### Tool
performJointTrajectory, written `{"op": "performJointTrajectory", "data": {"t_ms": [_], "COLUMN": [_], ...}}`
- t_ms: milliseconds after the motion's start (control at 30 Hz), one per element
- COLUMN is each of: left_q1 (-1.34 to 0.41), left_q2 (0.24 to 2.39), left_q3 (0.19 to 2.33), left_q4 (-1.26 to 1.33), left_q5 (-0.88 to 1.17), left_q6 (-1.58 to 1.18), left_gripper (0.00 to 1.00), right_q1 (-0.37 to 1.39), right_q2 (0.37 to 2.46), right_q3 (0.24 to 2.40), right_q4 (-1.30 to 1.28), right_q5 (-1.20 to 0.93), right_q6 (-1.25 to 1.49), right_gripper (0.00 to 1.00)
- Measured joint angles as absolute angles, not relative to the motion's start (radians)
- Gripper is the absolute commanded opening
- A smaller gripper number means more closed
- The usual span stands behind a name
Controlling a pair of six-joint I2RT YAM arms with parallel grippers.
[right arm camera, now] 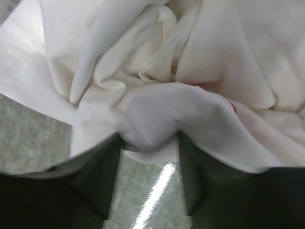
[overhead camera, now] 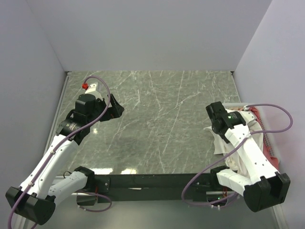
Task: Fold and stack the t-shirts
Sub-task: Grab the tshirt from the pile
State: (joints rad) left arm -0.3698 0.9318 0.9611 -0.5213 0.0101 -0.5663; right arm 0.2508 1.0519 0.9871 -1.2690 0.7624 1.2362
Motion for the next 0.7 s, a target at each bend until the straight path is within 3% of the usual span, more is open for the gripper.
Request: {"op": "performJointTrajectory", "data": {"t_ms": [33,67,100,133,333,500,700], "left_q1": [-0.370,-0.370,-0.370,-0.370,-0.370,-0.370,-0.366], "left_q2": [0.932,0.932,0.932,0.933,0.938,0.952,0.980], "left_q3": [0.961,0.961,0.961,0.961,0.961,0.968,1.056], "left_q4": [-0.521,-0.521,-0.521,-0.521,-0.521,-0.526,-0.554], "left_q5": [0.010,0.010,0.010,0.010,0.010,0.010,0.010], "left_q6": [-0.566,-0.568,-0.569,-0.569,-0.573,-0.591,-0.607], "left_gripper": [0.99,0.99,0.99,0.99,0.99,0.98,0.98], "right_q1": [0.248,0.246,0.244,0.244,0.241,0.239,0.332], "right_q2": [1.063,1.074,1.082,1.088,1.077,0.975,1.135], "right_q3": [0.990,0.999,1.008,1.021,1.165,1.274,1.755], "right_q4": [-1.269,-1.269,-1.267,-1.267,-1.233,-1.041,-0.989], "right_q5": [0.770,0.776,0.780,0.785,0.761,0.525,0.377], "right_q6": [1.237,1.237,1.231,1.225,1.089,0.794,0.624], "right_gripper": [0.36,0.16,0.05,0.00,0.00,0.00,0.00]}}
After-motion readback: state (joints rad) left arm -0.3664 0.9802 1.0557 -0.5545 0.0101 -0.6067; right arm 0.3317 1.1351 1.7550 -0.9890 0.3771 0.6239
